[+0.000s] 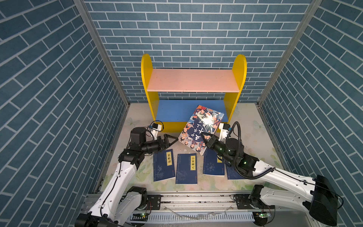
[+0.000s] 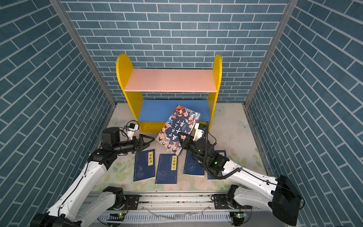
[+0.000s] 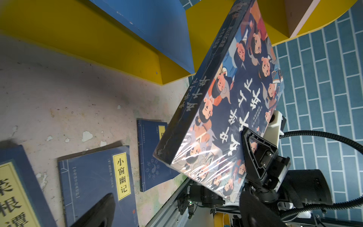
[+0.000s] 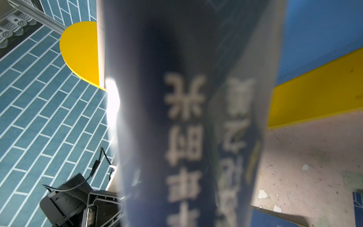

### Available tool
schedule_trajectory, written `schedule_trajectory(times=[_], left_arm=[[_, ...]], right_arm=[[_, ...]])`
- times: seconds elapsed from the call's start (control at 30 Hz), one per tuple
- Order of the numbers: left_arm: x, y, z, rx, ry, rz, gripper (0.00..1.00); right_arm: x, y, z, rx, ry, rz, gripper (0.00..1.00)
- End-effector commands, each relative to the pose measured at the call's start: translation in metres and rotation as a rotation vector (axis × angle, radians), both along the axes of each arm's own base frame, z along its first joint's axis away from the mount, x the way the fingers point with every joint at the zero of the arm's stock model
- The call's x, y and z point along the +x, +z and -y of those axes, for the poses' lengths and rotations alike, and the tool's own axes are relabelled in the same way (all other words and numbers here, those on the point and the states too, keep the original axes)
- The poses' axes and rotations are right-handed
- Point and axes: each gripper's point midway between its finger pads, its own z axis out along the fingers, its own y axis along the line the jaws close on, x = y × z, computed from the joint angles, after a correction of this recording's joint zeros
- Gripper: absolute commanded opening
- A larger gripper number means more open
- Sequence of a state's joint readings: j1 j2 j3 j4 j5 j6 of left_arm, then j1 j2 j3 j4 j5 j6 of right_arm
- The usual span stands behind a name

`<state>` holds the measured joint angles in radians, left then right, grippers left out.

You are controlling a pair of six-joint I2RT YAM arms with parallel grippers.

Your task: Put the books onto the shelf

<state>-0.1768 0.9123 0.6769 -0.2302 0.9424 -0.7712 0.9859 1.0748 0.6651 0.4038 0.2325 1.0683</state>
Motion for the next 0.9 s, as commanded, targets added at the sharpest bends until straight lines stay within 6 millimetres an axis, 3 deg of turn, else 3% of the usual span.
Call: schedule_trajectory(times=[0.0, 0.33, 0.87], left_arm=[[-0.006, 0.009, 0.016, -0.054, -0.054, 0.044, 1.0], [0.022, 0.015, 0.045, -0.045, -0.039, 0.116, 1.0], [0.048, 0.039, 0.069, -0.156, -0.047, 0.21, 1.0]], right_arm=[[0.003, 0.105, 0.018, 0.301, -0.073, 0.209, 0.0], [0.01, 0.114, 0.016, 0.338, -0.099, 0.218, 0.0], [0.02, 0.104, 0.013, 0.446, -0.13, 0.183, 0.0]])
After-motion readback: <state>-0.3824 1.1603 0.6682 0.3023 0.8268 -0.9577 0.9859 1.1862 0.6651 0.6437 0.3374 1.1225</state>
